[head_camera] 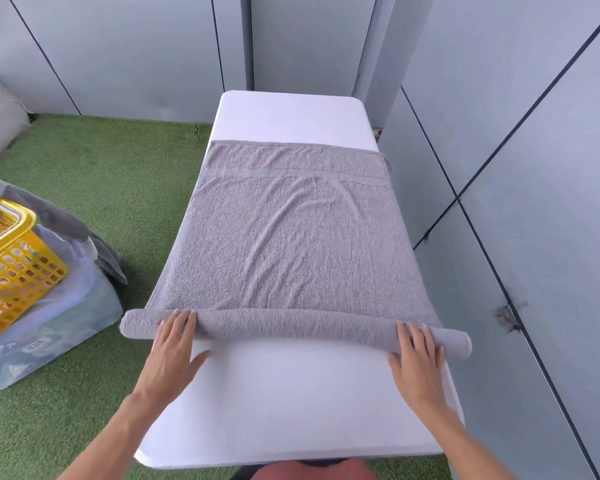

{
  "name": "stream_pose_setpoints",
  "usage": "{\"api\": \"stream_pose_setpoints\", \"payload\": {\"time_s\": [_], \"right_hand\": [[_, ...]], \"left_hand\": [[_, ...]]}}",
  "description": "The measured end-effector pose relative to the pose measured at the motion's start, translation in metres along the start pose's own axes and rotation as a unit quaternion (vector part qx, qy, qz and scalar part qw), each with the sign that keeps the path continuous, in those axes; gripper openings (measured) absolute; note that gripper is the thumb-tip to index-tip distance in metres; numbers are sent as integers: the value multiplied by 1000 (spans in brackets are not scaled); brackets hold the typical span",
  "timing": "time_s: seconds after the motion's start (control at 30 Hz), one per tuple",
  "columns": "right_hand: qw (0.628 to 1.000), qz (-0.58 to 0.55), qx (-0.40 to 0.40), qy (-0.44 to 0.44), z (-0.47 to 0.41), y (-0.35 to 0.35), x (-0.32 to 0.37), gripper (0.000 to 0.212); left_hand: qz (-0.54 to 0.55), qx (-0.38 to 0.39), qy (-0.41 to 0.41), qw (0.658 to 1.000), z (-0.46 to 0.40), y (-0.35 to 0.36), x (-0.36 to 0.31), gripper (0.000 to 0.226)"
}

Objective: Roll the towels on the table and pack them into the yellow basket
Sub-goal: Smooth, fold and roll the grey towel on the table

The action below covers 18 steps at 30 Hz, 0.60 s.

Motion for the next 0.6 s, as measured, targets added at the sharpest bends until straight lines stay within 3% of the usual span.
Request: {"api": "stream_pose_setpoints", "payload": {"time_s": [0.1,0.2,0.27,0.37,0.43,0.5,0.6], "right_hand": [[998,-14,52,26,-24,-24,5,42],[989,-2,147,-28,-31,-48,2,22],[971,-71,226,-20,-29,-67,-7,6],[928,-140,345,9,-31,-76,-19,17],[936,-198,289,30,-34,-67,-23,23],[966,-221,123,46,-32,-53,-23,29],[995,-63,-79,14,-13,-41,-15,16]], "left_hand": [[22,12,-12,1000,-18,-7,7,59],[14,48,-29,998,-24,-14,10,32],[25,128,-33,991,-27,-21,13,21],[65,277,-34,958,-40,-37,25,31],[152,249,-62,955,-45,-40,30,40],[203,116,-89,968,-43,-41,29,39],[129,-78,-44,988,-24,-38,14,22]]}}
Point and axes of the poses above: each hand's wrist, its own z-axis away from the middle knuckle, its own y-axis out of the palm, x = y × z, the point moved 1 cm from there along -z, towards the middle knuckle, and after that the axes turned 3 degrees about y, right-handed, at the moved point
